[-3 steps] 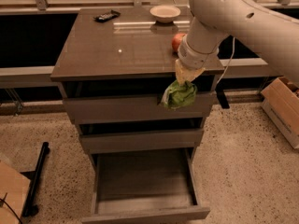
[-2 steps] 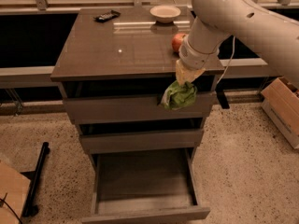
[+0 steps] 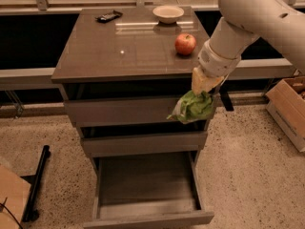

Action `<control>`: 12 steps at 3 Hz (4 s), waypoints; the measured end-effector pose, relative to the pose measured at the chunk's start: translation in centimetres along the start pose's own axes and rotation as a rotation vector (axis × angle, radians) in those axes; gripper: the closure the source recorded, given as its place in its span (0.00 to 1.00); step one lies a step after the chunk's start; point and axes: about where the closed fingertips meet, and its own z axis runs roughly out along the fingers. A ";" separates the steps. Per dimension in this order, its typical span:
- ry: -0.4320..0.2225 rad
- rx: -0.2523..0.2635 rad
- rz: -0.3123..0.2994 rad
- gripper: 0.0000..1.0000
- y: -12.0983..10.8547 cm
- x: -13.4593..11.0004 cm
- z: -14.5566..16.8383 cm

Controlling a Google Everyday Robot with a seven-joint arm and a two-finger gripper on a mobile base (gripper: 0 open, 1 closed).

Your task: Pick green rice chip bag from bottom drawer and place on counter

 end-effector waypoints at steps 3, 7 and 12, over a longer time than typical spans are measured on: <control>-0.060 0.075 -0.023 1.00 0.2 2.4 -8.4; -0.610 0.057 -0.420 1.00 11.5 -10.4 -21.1; -0.556 -0.236 -0.237 0.59 9.4 -25.4 -0.1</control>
Offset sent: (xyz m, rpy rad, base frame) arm -0.0539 -0.0488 0.0708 -0.0510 -0.0233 -0.0643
